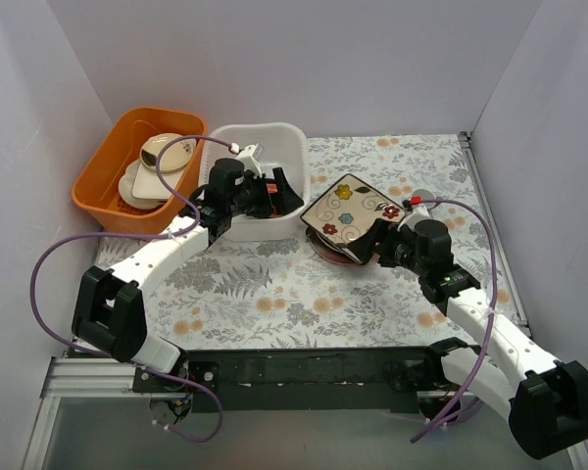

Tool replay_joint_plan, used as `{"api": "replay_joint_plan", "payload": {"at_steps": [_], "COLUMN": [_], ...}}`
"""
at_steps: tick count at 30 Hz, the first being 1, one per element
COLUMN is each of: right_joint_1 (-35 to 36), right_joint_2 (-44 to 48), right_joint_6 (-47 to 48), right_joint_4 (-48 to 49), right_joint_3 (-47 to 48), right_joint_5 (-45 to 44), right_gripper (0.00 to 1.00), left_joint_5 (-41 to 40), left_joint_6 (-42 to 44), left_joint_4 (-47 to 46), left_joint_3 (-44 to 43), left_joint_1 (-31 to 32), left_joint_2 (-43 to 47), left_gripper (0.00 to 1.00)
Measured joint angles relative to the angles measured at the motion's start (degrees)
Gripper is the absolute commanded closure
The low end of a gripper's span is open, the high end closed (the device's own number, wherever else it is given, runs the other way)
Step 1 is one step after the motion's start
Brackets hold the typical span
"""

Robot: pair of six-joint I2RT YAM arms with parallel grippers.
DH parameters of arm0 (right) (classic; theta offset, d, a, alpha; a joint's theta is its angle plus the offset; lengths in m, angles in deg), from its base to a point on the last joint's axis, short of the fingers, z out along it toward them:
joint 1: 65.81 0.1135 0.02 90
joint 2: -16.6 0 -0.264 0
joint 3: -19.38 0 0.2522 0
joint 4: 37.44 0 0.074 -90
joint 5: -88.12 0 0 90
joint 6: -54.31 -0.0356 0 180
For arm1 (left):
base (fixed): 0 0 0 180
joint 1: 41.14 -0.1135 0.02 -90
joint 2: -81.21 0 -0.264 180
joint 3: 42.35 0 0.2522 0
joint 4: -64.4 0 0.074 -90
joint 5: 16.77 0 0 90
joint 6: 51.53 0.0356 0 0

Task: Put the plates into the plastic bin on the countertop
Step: Pick up the plate at the center of the board.

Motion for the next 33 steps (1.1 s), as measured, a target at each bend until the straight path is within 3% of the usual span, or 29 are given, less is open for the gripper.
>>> {"api": "replay_joint_plan", "payload": {"at_steps": [9,19,29,32,33], "right_joint_1": [-12.6,-22.5,-29.1,-29.4,-29.4], "right_joint_2": [-2.6,-7.6,-15.9,-19.6,-21.0], "right_joint_6": [0.9,0.5,-7.0,-10.1,-11.2], "right_joint_4": [-1.7,3.5,21.5,27.4,30.2], "right_joint_3": [0.0,0.0,-4.8,-5.8,-6.5], "right_joint_5": [1.8,6.1,11.0,12.2,12.7], "right_gripper": [0.02,0.03,0.05,0.07,0.13], "left_joint_5": [0.1,0.4,1.3,1.7,1.8], "left_joint_6": [0.0,0.0,0.2,0.5,0.6], "left_joint_4": [-1.0,-1.6,-2.6,-2.7,-2.7], "left_joint_3": [1.6,2.2,3.4,3.4,3.4], "left_joint_1": [0.0,0.0,0.0,0.0,0.0], "left_joint_2": [0.3,0.3,0.3,0.1,-0.1], "left_gripper": [0.02,0.02,0.02,0.02,0.02]}}
